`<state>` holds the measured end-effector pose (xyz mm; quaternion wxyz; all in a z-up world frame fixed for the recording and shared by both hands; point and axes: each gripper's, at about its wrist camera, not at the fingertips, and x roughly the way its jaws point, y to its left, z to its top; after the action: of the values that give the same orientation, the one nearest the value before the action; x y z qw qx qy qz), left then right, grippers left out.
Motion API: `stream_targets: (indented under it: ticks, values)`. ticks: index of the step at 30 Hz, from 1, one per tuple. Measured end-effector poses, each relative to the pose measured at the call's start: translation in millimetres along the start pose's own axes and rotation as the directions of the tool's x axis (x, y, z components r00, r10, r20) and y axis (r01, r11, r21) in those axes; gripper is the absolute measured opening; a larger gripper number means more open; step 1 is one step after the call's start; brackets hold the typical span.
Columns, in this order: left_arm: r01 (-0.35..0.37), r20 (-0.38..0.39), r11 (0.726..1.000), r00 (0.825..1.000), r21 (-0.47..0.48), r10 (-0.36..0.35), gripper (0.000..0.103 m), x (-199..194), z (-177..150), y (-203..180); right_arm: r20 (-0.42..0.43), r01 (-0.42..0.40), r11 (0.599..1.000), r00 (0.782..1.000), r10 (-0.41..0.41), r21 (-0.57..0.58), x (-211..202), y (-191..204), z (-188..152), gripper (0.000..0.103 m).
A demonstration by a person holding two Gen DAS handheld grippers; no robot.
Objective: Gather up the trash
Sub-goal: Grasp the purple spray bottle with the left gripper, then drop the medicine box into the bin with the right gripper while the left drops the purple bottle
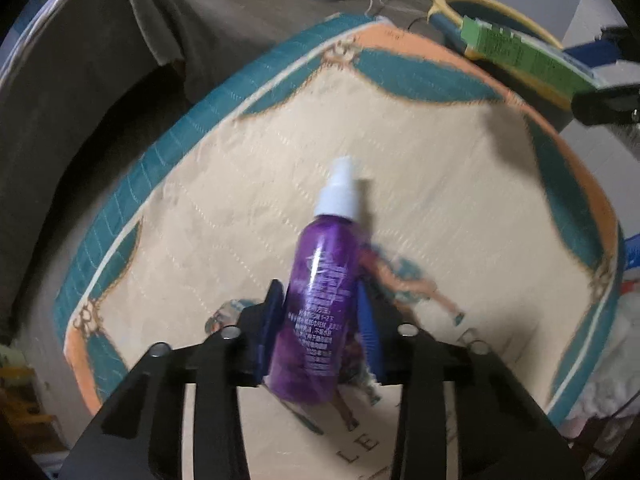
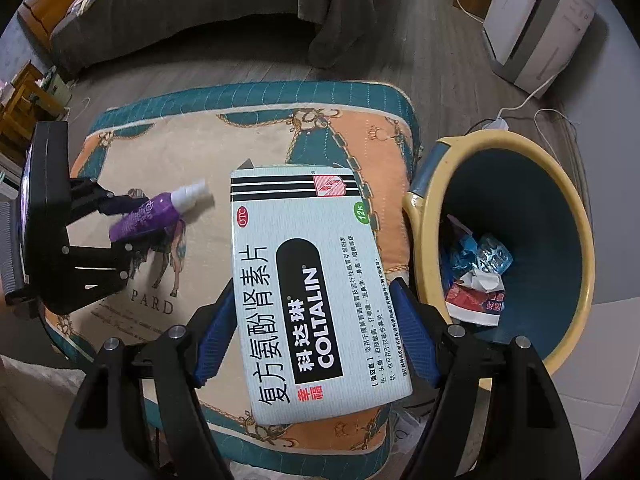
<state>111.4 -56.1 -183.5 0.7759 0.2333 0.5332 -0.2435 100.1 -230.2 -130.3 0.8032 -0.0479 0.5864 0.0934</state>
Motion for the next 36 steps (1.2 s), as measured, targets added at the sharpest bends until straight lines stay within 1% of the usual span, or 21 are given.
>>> stream_targets:
  ticks: [5,9,12,15,16,18,22,25,30,34,36]
  values:
    - [0.012,0.066,0.999,0.998,-0.032,-0.010,0.033,-23,12,-7,0.040,0.025,1.000,0.999,-0.024,-0.017,-11,-1,-5,0.073]
    - [0.034,0.147,0.997,0.989,-0.063,-0.024,0.033,-54,23,-18,0.081,0.046,0.998,0.996,-0.049,0.033,-26,-22,-9,0.073]
    - [0.049,0.214,0.997,0.976,-0.059,-0.035,0.033,-79,32,-33,0.119,0.062,0.992,0.990,-0.075,0.108,-39,-47,-12,0.073]
    - [0.099,0.285,0.992,0.956,-0.080,-0.073,0.033,-100,48,-52,0.145,0.108,0.975,0.980,-0.137,0.195,-48,-79,-17,0.073]
    - [0.112,0.302,0.991,0.950,-0.079,-0.083,0.033,-106,53,-61,0.151,0.123,0.964,0.975,-0.161,0.234,-51,-92,-21,0.073]
    - [0.133,0.320,0.989,0.942,-0.066,-0.105,0.033,-108,69,-79,0.151,0.133,0.948,0.972,-0.183,0.289,-53,-113,-26,0.073]
    - [0.173,0.318,0.984,0.936,-0.041,-0.151,0.033,-99,92,-112,0.147,0.147,0.914,0.965,-0.215,0.378,-52,-151,-40,0.073]
    - [0.186,0.302,0.982,0.938,-0.023,-0.170,0.033,-85,110,-134,0.132,0.137,0.895,0.968,-0.211,0.425,-46,-171,-47,0.073]
    - [0.158,0.272,0.987,0.949,0.036,-0.162,0.033,-60,138,-160,0.122,0.135,0.885,0.970,-0.209,0.445,-34,-187,-50,0.073]
    - [0.131,0.267,0.990,0.953,0.060,-0.143,0.034,-46,158,-172,0.121,0.123,0.876,0.972,-0.201,0.467,-26,-192,-52,0.074]
    - [0.109,0.277,0.992,0.953,0.062,-0.122,0.045,-43,165,-173,0.128,0.112,0.873,0.973,-0.195,0.475,-24,-194,-49,0.075]
